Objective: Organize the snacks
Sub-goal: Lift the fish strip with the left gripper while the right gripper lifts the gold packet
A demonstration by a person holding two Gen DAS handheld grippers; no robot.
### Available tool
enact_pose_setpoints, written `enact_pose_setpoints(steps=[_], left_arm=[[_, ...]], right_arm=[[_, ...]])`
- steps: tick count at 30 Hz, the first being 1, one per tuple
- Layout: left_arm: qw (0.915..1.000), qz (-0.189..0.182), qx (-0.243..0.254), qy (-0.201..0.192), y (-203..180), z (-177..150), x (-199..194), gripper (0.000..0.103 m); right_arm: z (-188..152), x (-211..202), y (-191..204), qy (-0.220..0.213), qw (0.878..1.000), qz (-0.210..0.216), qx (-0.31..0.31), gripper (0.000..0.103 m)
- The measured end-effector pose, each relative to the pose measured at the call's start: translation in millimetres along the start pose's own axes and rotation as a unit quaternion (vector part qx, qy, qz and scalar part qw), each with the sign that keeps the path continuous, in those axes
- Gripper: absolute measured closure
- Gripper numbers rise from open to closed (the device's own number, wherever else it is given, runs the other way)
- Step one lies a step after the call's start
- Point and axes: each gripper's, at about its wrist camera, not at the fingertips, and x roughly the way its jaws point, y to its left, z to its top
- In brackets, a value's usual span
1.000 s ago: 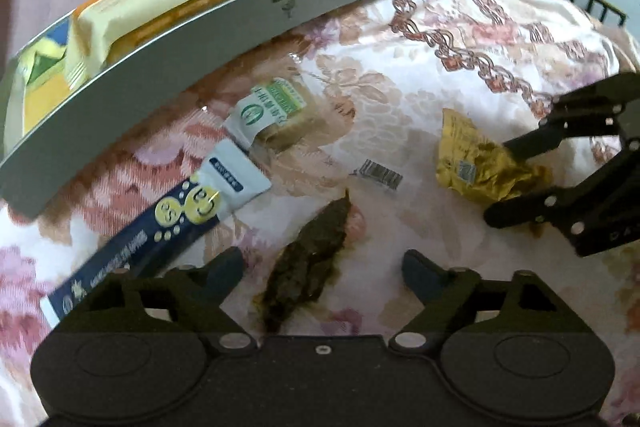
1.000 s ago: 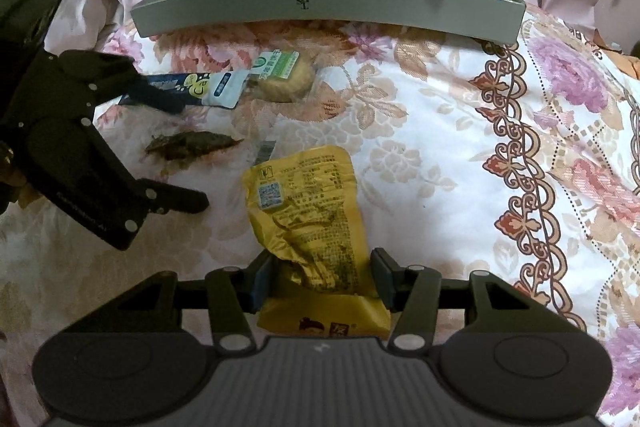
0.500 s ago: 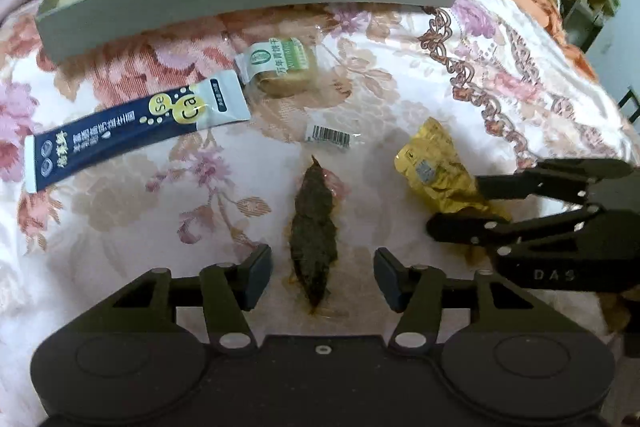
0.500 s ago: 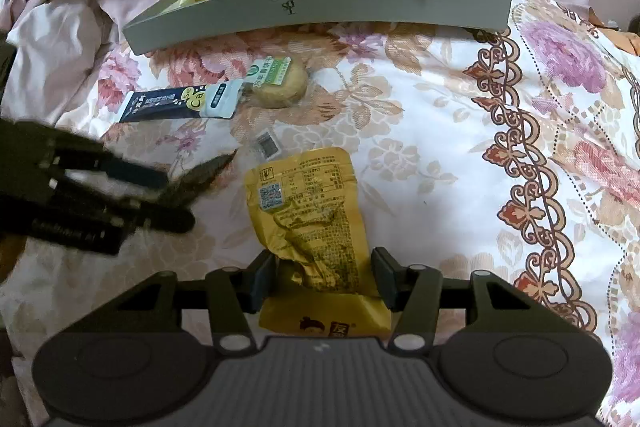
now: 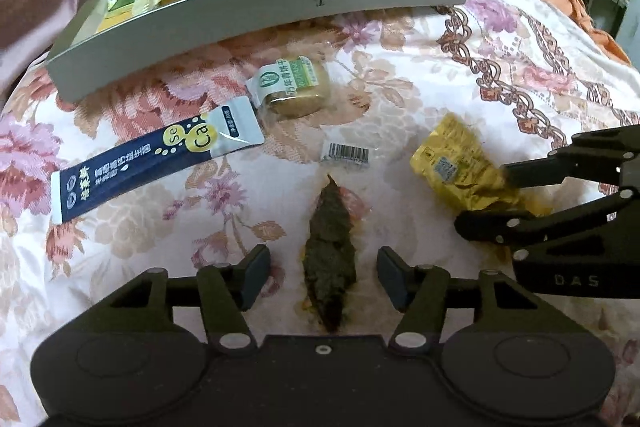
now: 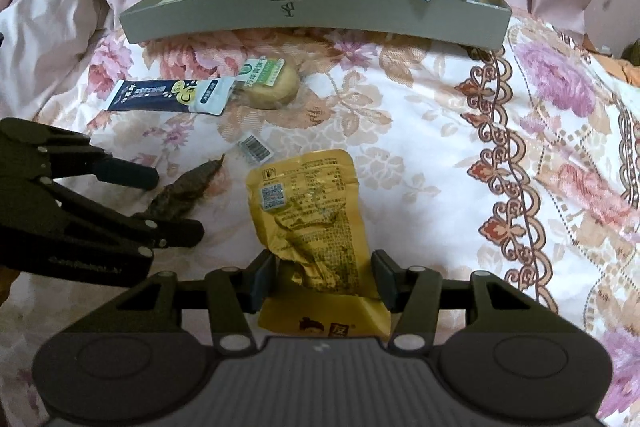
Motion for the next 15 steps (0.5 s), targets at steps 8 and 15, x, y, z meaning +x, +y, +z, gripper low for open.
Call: enact_pose_setpoints(steps=[8,15], left_arm=[[0.9996,0.009,0.022,-0.014,-7.9,-5.4,-3.9,0.054],[0.9996,-0.001,0.006,-0.027,-0.8,-10.5,-5.6,0.054]], right_arm=[[-0.2,2.4,4.6,-0.006,1.0,-0.012,-0.02,0.045],[-2.8,2.3,4.3,-0.01,1.0,-0.013,-0.024,0.043]])
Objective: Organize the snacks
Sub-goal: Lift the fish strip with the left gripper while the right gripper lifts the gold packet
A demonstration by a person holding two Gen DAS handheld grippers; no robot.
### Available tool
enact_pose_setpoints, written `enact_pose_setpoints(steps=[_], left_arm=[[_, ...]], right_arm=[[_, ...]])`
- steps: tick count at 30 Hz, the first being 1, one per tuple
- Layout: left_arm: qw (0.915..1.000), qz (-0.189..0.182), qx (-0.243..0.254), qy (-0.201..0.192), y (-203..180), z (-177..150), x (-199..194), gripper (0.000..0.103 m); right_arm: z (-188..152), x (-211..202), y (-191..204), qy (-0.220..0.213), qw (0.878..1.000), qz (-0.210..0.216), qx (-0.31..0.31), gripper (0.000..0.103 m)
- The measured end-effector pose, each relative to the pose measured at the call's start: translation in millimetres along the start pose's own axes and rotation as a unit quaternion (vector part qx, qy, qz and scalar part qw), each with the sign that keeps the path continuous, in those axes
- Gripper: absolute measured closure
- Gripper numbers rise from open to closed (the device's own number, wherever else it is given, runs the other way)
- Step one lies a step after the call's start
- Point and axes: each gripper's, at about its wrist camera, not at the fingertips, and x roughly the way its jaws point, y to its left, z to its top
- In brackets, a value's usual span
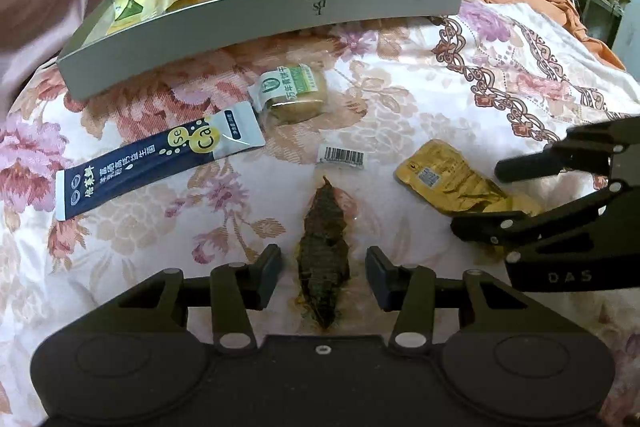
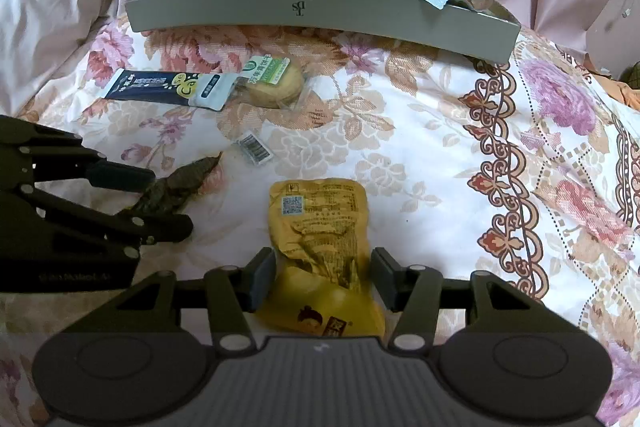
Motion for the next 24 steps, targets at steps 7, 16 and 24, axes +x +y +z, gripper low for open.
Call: enact_pose_setpoints(steps=[7,16,24], left_arm=[[0.9999,-0.002,-0.012,-0.003,6.2,0.3,-0.1,0.054],[0.9997,0.011,-0.02,-0.005,2.5,-0.8,-1.4,0.054],[0.9987,0.031,-0.036,-0.017,-0.7,-3.1,-6.3,0.055]], right_arm=[[1.8,-1.0,-1.3,0.016,0.999,0.005,-0.052,0.028],[-2.8,2.7,0.5,0.005,1.0,0.01,-0.029,0.036],[-7.1,3.2,3.3,-0.028,1.0,0.005,-0.005,0.051]])
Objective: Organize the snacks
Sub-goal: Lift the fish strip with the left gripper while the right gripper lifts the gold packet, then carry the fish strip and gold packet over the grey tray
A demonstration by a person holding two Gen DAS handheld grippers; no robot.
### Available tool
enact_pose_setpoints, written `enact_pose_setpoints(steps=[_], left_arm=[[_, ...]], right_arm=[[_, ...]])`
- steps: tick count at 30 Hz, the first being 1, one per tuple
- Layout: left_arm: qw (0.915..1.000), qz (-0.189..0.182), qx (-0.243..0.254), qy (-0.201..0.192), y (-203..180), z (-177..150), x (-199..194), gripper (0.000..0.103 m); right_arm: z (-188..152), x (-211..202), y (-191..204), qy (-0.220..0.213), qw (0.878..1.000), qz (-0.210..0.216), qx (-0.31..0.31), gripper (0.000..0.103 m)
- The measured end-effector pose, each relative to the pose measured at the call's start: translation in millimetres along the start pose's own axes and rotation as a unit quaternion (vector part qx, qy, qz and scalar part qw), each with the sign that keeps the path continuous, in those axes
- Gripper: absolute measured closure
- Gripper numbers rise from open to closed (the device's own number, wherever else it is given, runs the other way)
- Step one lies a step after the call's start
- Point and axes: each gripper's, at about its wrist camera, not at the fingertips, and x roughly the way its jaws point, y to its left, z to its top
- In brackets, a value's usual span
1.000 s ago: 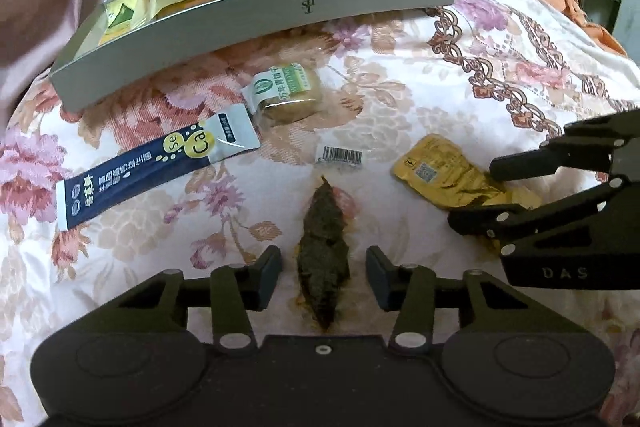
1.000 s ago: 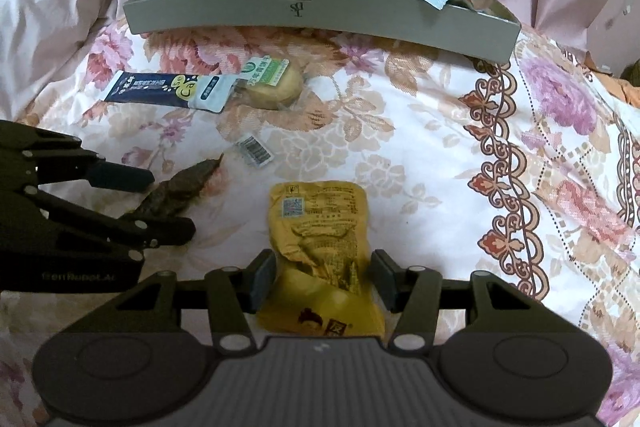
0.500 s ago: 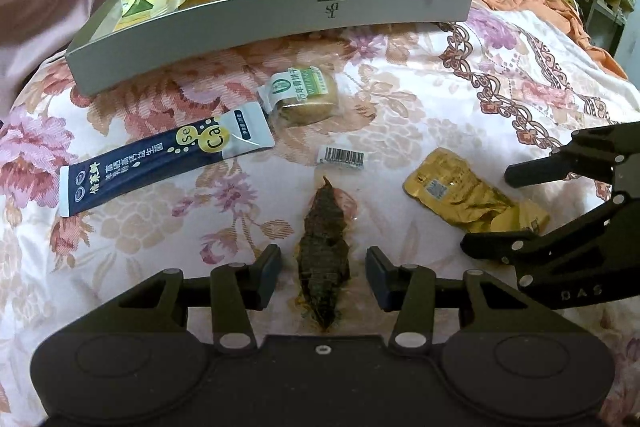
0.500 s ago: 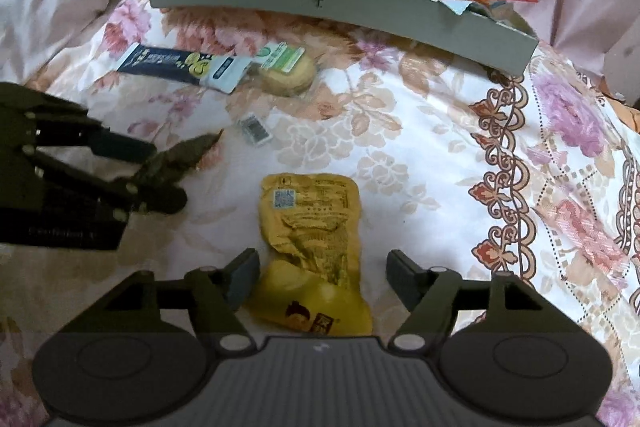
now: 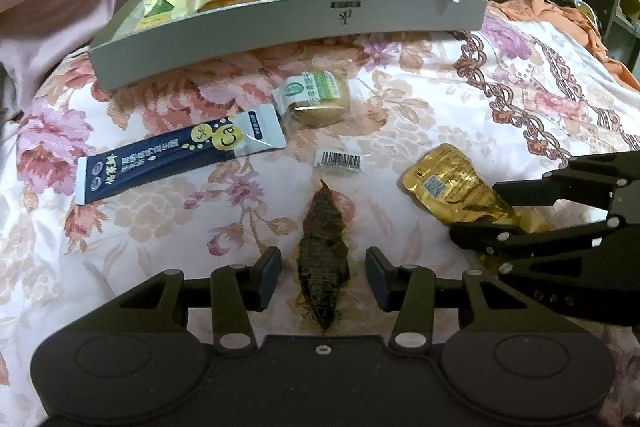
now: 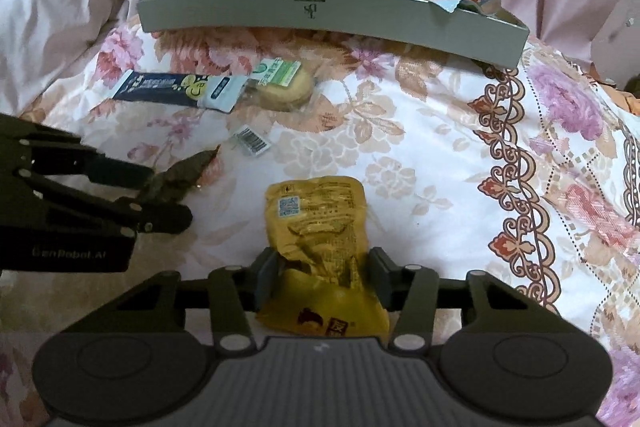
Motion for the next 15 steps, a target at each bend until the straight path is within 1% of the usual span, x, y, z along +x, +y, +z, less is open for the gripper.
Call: enact_pose_setpoints(steps=[3,9,15], left_arm=[[0.9999,0.007,-0.004,-0.009,1,1,-3,0.055],[0.9993,0.017,-0.014,-0.029,4,6,-10,0.055],[0.9978,0.023,-0.029,-0.055,6,12,-18,0.055]], right_arm=[[-1,0,4,-0.009,1.0,-0.008,-0.01,0.053],[-2,-5,23,-0.04,0.994,-0.051,-0.083,0.053],[0,-14,22,-0.08,0.99,-0.076,-0.089,0.053]])
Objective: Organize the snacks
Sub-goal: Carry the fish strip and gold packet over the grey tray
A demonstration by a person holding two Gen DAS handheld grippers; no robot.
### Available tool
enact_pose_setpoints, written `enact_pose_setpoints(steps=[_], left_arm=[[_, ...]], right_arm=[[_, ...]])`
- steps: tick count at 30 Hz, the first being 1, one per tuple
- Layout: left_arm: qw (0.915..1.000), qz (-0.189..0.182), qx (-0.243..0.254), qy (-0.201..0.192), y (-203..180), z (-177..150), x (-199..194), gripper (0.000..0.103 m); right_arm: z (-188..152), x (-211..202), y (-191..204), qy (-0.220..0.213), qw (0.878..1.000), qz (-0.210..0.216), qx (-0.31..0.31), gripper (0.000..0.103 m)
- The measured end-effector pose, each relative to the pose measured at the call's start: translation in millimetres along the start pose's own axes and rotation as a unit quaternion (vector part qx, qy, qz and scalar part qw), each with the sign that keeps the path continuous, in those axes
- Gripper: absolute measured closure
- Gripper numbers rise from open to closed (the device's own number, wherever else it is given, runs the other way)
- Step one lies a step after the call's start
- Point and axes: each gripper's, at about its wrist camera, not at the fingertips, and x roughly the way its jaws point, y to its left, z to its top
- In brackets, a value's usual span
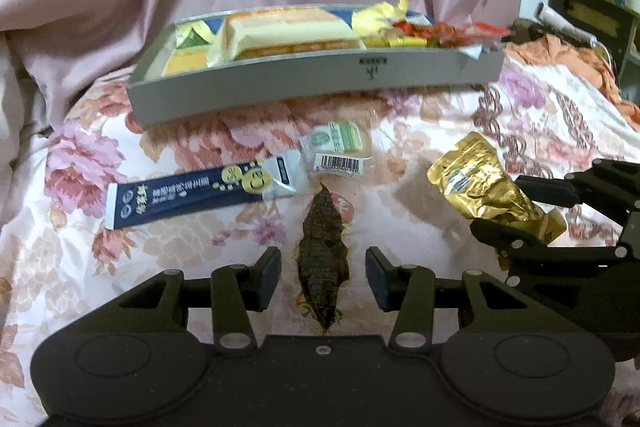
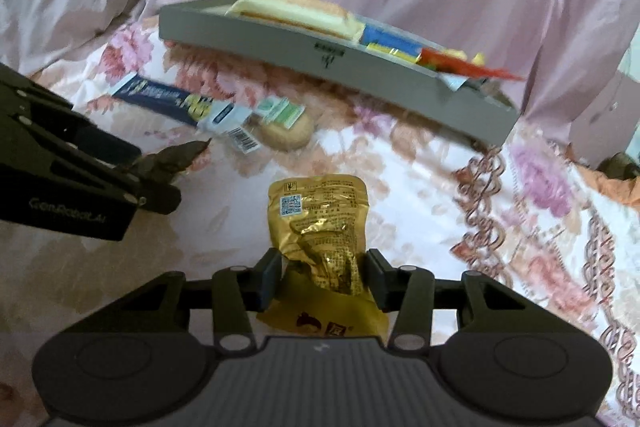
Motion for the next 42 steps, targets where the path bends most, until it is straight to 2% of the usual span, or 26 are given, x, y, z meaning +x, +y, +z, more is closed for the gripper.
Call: enact_pose_setpoints(steps=[15,25,32,42], left_arm=[[0.9967,0.01,-0.032,-0.074,-5,34,-36,0.055],[0.9913,0.048,-0.052,-0.111,2,102,-45,0.055],[0.9882,0.057,-0.076,-0.12,2,155,-23,0.055],[0.9894,0.075,-0.063,-0.107,-19,187,30,0.055]], right_arm=[[17,-30,-19,-0.111,0.991,-0.058,0.039,0.053],[63,-29,-45,-0.191,0.978,-0.074,0.042,0.052],[91,-5,-71,-0.234,0.967,-0.07,0.069,0.052],[95,36,-105,-0.266,0.953,-0.051,0.134,0.052]])
